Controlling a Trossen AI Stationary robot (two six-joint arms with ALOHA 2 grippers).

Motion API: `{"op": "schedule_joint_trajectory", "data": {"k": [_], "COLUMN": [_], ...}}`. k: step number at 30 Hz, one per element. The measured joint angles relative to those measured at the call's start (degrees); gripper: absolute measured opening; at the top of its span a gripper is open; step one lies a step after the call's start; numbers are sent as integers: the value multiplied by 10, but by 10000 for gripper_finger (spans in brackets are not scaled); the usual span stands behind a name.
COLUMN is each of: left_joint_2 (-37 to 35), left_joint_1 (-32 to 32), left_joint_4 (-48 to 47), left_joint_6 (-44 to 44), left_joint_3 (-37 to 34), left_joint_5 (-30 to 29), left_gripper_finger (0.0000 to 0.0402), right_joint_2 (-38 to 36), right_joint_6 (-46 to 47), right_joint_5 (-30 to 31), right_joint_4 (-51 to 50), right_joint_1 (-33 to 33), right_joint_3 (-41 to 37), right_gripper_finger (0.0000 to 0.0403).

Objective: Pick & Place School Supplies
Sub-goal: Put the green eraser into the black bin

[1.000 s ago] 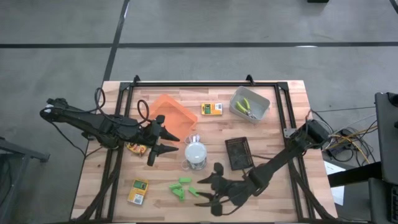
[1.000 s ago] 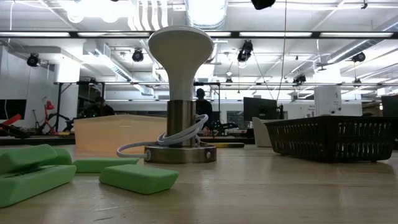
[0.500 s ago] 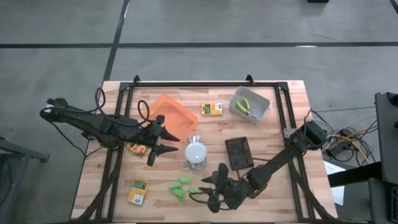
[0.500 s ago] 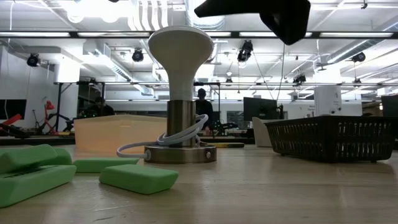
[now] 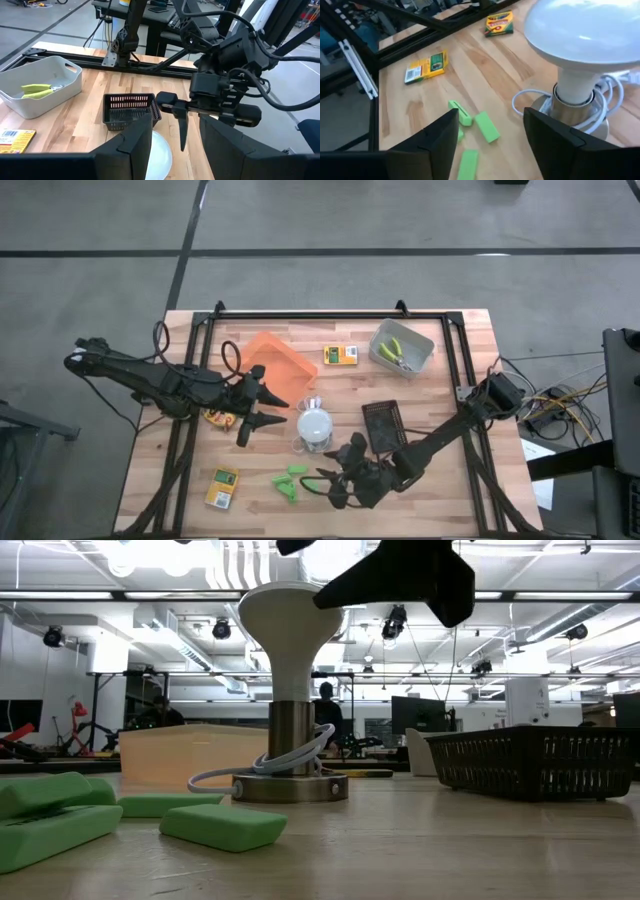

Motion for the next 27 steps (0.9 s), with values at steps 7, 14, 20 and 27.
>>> {"op": "schedule_joint_trajectory", "data": {"k": [7,14,20,27], "left_joint_2": [0,0,0,0], "left_joint_1": [0,0,0,0], "left_joint_4": [0,0,1,-3], "left_joint_6": [0,0,0,0], "left_joint_3": [0,0,0,0], "left_joint_5": [0,0,0,0], "left_gripper_finger": [170,170,170,170], "right_joint_2": [0,0,-15,-48], "right_joint_6": [-70,-148,-170,-156], "right_joint_5": [-2,-2,172,245], "right_joint_4": [2,24,21,-51], "right_joint_1": [5,11,39,83], "right_joint_3": [-1,-12,1,-21], "right_gripper_finger": [241,238,249,264]}}
